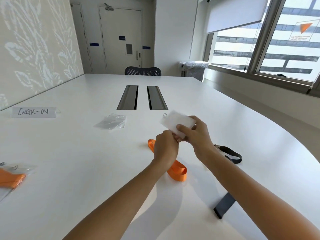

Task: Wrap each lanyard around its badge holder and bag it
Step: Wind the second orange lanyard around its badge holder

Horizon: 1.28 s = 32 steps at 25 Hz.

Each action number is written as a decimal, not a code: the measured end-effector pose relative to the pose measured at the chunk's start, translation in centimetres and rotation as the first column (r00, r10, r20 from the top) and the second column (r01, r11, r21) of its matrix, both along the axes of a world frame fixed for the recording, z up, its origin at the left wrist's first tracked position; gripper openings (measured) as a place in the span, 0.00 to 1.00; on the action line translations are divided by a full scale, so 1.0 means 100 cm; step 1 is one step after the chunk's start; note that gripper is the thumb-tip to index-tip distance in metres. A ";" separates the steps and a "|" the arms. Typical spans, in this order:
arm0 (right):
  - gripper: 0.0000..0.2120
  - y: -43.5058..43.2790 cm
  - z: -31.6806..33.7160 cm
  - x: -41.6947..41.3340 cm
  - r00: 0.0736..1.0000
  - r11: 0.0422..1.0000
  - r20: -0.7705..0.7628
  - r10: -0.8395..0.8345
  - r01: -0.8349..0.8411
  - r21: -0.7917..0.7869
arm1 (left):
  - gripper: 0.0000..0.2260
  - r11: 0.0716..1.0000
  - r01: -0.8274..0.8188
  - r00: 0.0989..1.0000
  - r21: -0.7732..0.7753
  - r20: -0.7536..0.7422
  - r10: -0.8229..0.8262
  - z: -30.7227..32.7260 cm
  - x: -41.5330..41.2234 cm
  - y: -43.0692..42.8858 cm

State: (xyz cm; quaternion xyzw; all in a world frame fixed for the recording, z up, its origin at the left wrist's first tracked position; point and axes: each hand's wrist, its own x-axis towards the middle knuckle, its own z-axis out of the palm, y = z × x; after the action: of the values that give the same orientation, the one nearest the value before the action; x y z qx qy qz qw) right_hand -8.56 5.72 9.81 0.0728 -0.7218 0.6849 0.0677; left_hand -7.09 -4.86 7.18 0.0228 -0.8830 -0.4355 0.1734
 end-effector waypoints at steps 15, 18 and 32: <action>0.03 0.001 -0.003 -0.004 0.942 0.859 -0.314 0.120 0.060 0.508 | 0.14 0.861 0.143 0.940 0.488 0.205 -0.272 0.047 0.045 -0.057; 0.02 0.005 -0.009 0.000 0.953 0.856 -0.253 0.167 -0.012 0.517 | 0.14 0.866 0.213 0.899 0.452 0.256 -0.355 0.054 0.054 -0.061; 0.12 0.012 0.013 -0.004 0.814 0.673 0.426 0.395 0.059 -0.737 | 0.17 0.873 0.313 0.819 0.374 0.359 -0.447 0.036 0.067 -0.041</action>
State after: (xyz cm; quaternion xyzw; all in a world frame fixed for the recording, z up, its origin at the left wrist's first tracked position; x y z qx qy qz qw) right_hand -8.93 6.90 11.10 -0.0916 -0.3701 0.9051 -0.1880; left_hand -0.42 -8.94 10.78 -0.0336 -0.8093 -0.5731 -0.1247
